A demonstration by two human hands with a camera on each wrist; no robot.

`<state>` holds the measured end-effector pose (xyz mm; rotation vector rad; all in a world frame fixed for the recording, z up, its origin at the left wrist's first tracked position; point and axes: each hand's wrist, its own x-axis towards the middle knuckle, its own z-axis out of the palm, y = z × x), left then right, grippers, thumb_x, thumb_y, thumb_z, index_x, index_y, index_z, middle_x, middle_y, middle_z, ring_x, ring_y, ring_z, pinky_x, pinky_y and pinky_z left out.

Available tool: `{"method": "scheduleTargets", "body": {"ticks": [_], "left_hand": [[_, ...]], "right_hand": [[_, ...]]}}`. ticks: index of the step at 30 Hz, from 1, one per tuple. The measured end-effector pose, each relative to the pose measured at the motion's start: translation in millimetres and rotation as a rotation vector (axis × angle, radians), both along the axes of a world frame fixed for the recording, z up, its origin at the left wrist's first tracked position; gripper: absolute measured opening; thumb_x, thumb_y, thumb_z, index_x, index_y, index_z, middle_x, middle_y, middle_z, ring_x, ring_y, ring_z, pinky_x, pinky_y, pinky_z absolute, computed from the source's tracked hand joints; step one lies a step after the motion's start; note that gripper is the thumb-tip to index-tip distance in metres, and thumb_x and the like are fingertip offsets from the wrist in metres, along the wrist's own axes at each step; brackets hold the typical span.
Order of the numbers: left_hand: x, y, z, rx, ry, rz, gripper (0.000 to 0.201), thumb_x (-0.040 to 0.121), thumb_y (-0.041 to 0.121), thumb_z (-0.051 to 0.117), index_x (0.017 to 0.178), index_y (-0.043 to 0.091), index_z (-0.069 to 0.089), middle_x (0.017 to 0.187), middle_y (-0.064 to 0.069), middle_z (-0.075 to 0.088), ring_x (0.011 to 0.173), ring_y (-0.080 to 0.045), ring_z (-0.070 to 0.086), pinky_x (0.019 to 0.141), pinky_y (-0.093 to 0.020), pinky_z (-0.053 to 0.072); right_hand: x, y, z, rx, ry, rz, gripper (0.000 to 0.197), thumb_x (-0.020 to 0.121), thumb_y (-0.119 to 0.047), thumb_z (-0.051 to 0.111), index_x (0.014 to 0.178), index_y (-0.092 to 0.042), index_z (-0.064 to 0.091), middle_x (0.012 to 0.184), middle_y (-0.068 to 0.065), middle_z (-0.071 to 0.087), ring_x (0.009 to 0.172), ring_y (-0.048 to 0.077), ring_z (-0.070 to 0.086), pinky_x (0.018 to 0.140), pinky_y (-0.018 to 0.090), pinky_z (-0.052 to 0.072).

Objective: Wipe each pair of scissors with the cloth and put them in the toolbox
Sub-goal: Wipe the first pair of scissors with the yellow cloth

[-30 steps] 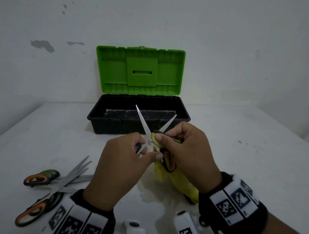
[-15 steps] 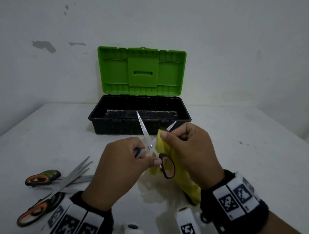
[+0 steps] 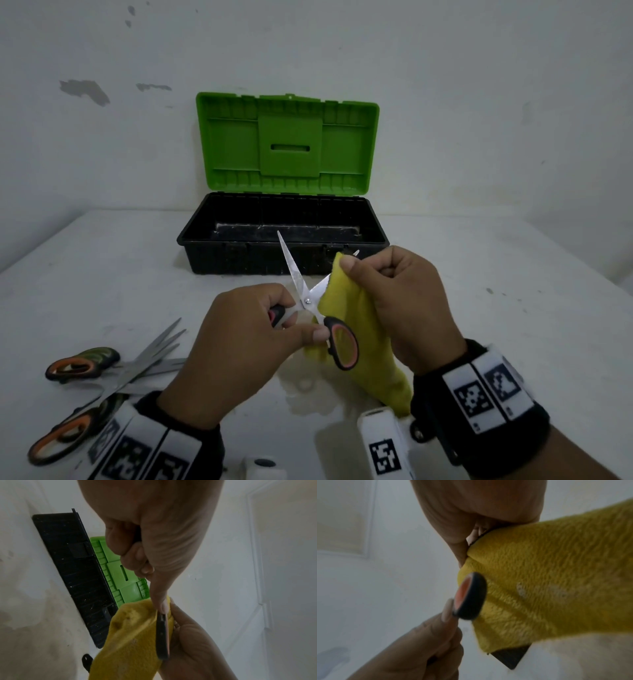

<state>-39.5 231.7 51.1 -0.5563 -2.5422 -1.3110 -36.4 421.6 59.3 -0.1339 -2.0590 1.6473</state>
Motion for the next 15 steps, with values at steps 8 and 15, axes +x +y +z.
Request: {"method": "scheduleTargets", "body": {"ticks": [8,15], "left_hand": [[1.8,-2.9,1.8,0.007,0.007,-0.022,0.04,0.058,0.051,0.083,0.052,0.028,0.05,0.052,0.017,0.052,0.05,-0.002,0.046,0.052,-0.013,0.04],[2.1,-5.5,4.8,0.037,0.015,-0.049,0.042,0.053,0.057,0.079,0.052,0.027,0.05,0.049,0.012,0.05,0.048,-0.005,0.044,0.05,-0.016,0.039]], "right_hand": [[-0.7,1.2,0.1,-0.023,0.021,-0.019,0.029,0.077,-0.033,0.085,0.064,-0.021,0.062,0.058,-0.01,0.06,0.057,0.007,0.055,0.057,0.026,0.046],[0.8,2.5,4.4,-0.075,0.022,0.005,0.03,0.075,-0.032,0.086,0.061,-0.021,0.062,0.058,-0.005,0.062,0.059,0.013,0.057,0.058,0.032,0.048]]}}
